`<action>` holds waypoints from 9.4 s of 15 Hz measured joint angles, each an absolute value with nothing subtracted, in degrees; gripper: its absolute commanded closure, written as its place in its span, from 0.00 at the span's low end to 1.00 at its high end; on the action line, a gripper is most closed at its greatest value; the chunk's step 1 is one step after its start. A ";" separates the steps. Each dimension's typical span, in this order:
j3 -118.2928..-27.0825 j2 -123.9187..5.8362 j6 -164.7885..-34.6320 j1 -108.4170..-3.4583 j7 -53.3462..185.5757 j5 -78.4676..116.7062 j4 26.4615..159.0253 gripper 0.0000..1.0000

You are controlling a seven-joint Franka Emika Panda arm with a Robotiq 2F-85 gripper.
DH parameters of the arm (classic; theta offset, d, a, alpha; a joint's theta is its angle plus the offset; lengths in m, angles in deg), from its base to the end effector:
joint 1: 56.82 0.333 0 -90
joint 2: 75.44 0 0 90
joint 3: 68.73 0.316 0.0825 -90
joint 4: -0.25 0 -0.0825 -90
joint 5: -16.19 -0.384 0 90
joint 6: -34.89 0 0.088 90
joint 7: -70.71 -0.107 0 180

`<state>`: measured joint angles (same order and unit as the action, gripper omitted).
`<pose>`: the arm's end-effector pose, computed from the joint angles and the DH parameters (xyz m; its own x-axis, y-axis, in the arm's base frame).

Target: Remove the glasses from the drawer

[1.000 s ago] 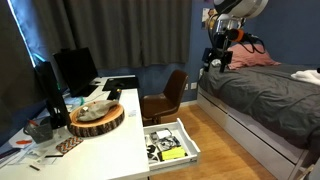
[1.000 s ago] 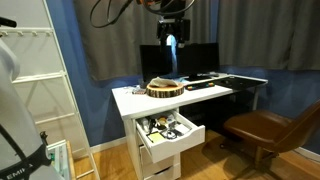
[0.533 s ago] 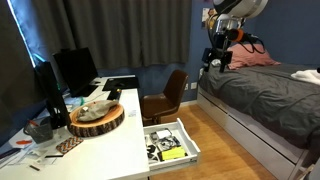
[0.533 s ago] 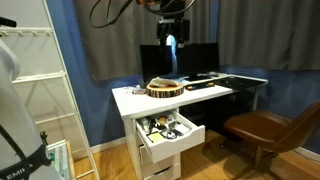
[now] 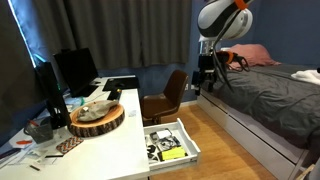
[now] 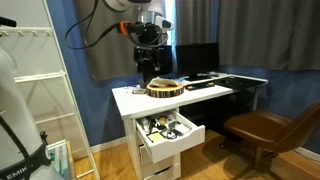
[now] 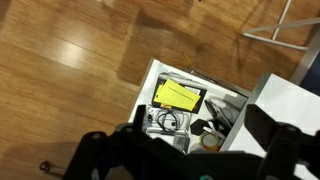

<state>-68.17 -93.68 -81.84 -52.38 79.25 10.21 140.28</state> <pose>0.4255 0.0431 0.4127 0.9794 0.1867 -0.0765 0.1790 -0.9790 -0.0979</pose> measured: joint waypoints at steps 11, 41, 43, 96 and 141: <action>-60.10 -86.93 -110.40 -43.11 84.14 11.54 151.53 0.00; -43.24 -45.70 -135.36 -59.37 119.57 1.87 136.72 0.00; -42.97 -45.44 -135.36 -59.48 119.68 1.87 136.39 0.00; -52.09 -29.46 -142.43 -52.61 98.48 28.79 121.33 0.92; -96.51 -57.62 -150.60 3.52 73.00 37.36 141.37 0.92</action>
